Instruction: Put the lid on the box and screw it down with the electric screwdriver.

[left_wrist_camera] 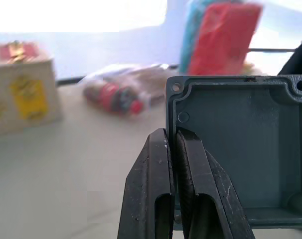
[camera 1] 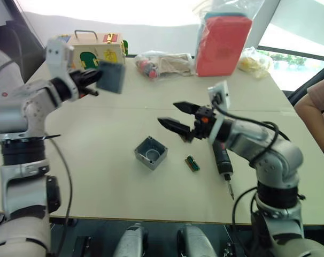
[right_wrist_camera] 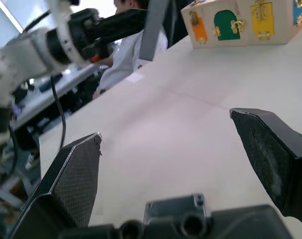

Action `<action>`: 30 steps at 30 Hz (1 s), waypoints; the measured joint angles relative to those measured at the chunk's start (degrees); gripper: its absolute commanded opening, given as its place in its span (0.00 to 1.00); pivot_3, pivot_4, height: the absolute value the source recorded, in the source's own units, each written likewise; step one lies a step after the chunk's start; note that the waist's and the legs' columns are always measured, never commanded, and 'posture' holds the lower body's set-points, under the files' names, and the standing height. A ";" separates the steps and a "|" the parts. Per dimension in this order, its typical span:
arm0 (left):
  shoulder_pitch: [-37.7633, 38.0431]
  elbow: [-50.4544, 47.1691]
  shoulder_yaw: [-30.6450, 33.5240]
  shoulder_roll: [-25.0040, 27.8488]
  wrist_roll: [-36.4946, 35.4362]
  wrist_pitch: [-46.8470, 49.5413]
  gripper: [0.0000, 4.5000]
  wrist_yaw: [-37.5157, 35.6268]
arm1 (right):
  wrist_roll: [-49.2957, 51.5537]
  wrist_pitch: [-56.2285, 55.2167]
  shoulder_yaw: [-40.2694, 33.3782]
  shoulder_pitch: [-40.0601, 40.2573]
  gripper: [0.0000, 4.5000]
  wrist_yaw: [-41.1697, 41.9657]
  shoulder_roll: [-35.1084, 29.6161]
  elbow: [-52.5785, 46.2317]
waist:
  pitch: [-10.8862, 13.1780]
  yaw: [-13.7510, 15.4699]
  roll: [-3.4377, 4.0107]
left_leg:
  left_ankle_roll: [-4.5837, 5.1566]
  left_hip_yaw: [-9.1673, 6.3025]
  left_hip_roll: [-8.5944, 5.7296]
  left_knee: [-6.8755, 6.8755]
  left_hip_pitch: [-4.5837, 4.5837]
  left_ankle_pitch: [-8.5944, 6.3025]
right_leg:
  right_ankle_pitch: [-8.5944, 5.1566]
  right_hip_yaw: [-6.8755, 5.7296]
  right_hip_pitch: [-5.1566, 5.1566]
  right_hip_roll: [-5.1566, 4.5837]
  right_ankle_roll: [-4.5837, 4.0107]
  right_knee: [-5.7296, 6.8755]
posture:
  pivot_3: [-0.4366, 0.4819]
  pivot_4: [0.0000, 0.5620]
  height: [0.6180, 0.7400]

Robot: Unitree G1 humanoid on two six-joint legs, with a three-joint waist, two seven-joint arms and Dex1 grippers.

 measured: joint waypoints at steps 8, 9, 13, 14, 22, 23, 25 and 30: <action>2.11 -0.92 -4.66 -5.41 0.98 -3.33 0.02 1.71 | 2.54 2.64 -6.93 -6.97 1.00 -8.56 4.19 11.03 | 0.00 -0.36 0.00 | 0.00 0.00 -0.06 -0.07 -0.01 0.00 | 0.00 -0.07 -0.09 -0.02 0.00 0.16 | 0.48 0.27 0.98; 2.11 -0.94 -4.85 -5.48 0.99 -3.45 0.02 1.73 | 2.55 2.82 -6.90 -6.97 1.00 -8.76 4.19 11.12 | 0.00 -0.37 0.00 | 0.01 0.00 -0.06 -0.07 -0.01 0.00 | 0.00 -0.07 -0.09 -0.02 0.00 0.15 | 0.48 0.27 0.98; 2.11 -0.94 -5.16 -5.63 1.20 -3.54 0.02 1.87 | 2.84 3.42 -7.03 -6.97 1.00 -10.09 4.38 11.13 | 0.00 -0.39 0.00 | 0.01 -0.01 -0.06 -0.07 -0.01 0.00 | 0.00 -0.09 -0.09 -0.02 0.00 0.13 | 0.48 0.27 0.98; 2.11 -0.94 -5.21 -5.66 1.21 -3.54 0.02 1.90 | 3.16 3.62 -7.13 -6.97 1.00 -10.40 4.50 11.13 | 0.00 -0.38 0.00 | 0.01 -0.01 -0.06 -0.07 -0.01 0.00 | 0.00 -0.09 -0.09 -0.02 0.00 0.13 | 0.48 0.27 0.98; 2.25 -2.43 -5.84 -7.45 1.43 -3.57 0.02 2.77 | 4.79 3.72 -7.75 -7.01 1.00 -12.72 6.16 11.13 | 0.00 -0.30 0.00 | 0.01 -0.01 -0.10 -0.06 -0.01 0.00 | 0.00 -0.11 -0.09 -0.05 0.00 0.10 | 0.48 0.27 0.98; 2.25 -2.43 -6.00 -7.72 1.47 -3.57 0.02 3.10 | 4.85 3.72 -7.75 -7.01 1.00 -12.96 6.19 11.13 | 0.00 -0.31 0.00 | 0.01 -0.01 -0.10 -0.06 -0.01 0.00 | 0.00 -0.11 -0.09 -0.05 0.00 0.10 | 0.48 0.27 0.98; 2.25 -2.44 -6.20 -8.12 1.49 -3.57 0.00 3.45 | 4.92 3.72 -7.74 -7.01 0.89 -13.34 6.29 11.13 | 0.00 -0.34 0.00 | 0.01 -0.01 -0.10 -0.06 -0.01 0.00 | 0.00 -0.11 -0.09 -0.05 0.00 0.09 | 0.48 0.27 0.98; 2.25 -2.44 -6.88 -8.30 1.45 -3.57 0.00 3.54 | 5.14 3.65 -7.75 -7.00 0.55 -14.09 6.86 11.13 | 0.00 -0.36 0.00 | 0.01 -0.01 -0.10 -0.06 -0.01 0.00 | 0.00 -0.12 -0.09 -0.05 0.00 0.09 | 0.48 0.27 0.98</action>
